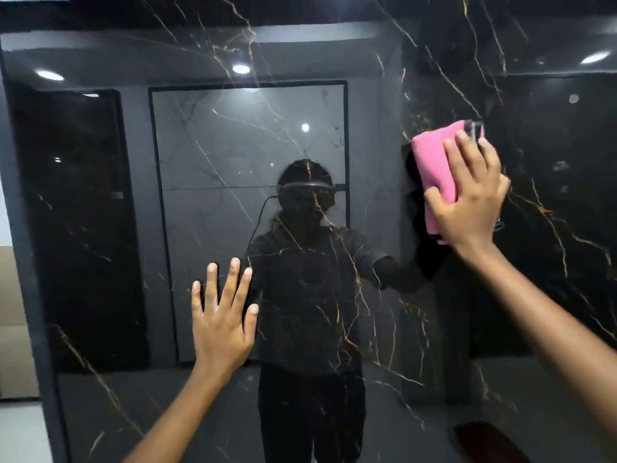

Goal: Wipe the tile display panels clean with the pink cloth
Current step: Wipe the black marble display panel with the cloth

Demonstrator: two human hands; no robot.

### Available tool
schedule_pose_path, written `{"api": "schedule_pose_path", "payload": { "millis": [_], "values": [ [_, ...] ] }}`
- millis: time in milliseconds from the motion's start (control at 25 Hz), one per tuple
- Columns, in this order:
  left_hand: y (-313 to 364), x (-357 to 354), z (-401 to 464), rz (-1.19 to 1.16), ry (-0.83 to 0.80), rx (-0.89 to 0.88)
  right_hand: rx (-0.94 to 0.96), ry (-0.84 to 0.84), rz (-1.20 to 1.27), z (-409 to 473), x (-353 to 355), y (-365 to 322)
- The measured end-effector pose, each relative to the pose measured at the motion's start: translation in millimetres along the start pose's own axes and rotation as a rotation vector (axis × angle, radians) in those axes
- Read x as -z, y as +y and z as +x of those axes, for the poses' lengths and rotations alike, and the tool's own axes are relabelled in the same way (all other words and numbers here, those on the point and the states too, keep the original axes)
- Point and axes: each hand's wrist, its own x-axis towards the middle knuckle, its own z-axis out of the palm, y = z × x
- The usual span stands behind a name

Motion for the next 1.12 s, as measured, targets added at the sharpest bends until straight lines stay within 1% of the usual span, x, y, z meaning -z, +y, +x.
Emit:
{"api": "schedule_pose_path", "payload": {
  "millis": [40, 80, 120, 160, 240, 280, 320, 360, 400, 480, 560, 600, 640, 680, 720, 760, 800, 880, 920, 960, 1000, 1040, 1080, 1120],
  "values": [
    [0, -1, 1, 0.002, 0.005, 0.004, -0.003, 0.009, 0.006, -16, -6, -9],
    [1, -1, 0, -0.001, 0.012, 0.005, 0.042, -0.001, 0.021, -48, -13, -23],
    [4, 0, -1, -0.004, 0.023, 0.001, 0.153, -0.060, 0.039, -96, -20, -44],
    [5, 1, -2, -0.005, 0.024, 0.001, 0.339, -0.163, 0.058, -156, -25, -70],
    [4, 5, 0, -0.012, -0.007, 0.003, 0.863, -0.455, 0.037, -269, -19, -116],
    [3, 8, 1, -0.015, -0.024, 0.009, 1.070, -0.561, 0.025, -301, -13, -127],
    [4, 11, 2, -0.028, -0.034, 0.023, 1.163, -0.592, 0.035, -312, -12, -128],
    [6, 13, 0, -0.047, -0.037, 0.043, 1.149, -0.599, 0.076, -301, -13, -122],
    [10, 16, -7, -0.072, -0.034, 0.058, 1.042, -0.561, 0.125, -274, -11, -115],
    [19, 18, -39, -0.111, -0.043, 0.022, 0.672, -0.371, 0.095, -203, -8, -81],
    [26, 9, -81, -0.101, -0.103, -0.070, 0.337, -0.195, 0.016, -128, 5, -30],
    [24, 0, -96, -0.073, -0.125, -0.112, 0.184, -0.114, 0.012, -104, 10, -11],
    [20, -8, -107, -0.045, -0.131, -0.137, 0.069, -0.045, 0.019, -97, 9, -4],
    [16, -15, -114, -0.028, -0.124, -0.139, -0.006, -0.014, 0.032, -108, 5, -8],
    [13, -20, -118, -0.013, -0.107, -0.137, -0.030, -0.011, 0.041, -136, -3, -19],
    [12, -23, -120, 0.003, -0.092, -0.140, 0.031, -0.078, 0.057, -180, -9, -38],
    [12, -23, -120, 0.013, -0.079, -0.147, 0.213, -0.213, 0.069, -236, -11, -63],
    [12, -22, -119, 0.006, -0.079, -0.171, 0.828, -0.559, 0.033, -356, -4, -101],
    [11, -19, -118, 0.013, -0.086, -0.183, 1.066, -0.705, 0.031, -394, 6, -110],
    [12, -16, -116, 0.012, -0.095, -0.175, 1.172, -0.791, 0.048, -414, 12, -110],
    [16, -13, -114, -0.019, -0.108, -0.130, 1.178, -0.809, 0.107, -414, 14, -103],
    [23, -8, -113, -0.079, -0.125, -0.053, 1.108, -0.797, 0.165, -394, 14, -91],
    [35, -3, -112, -0.152, -0.140, 0.029, 0.970, -0.723, 0.176, -361, 13, -77],
    [49, 1, -110, -0.215, -0.143, 0.082, 0.796, -0.576, 0.142, -320, 13, -56]
  ]
}}
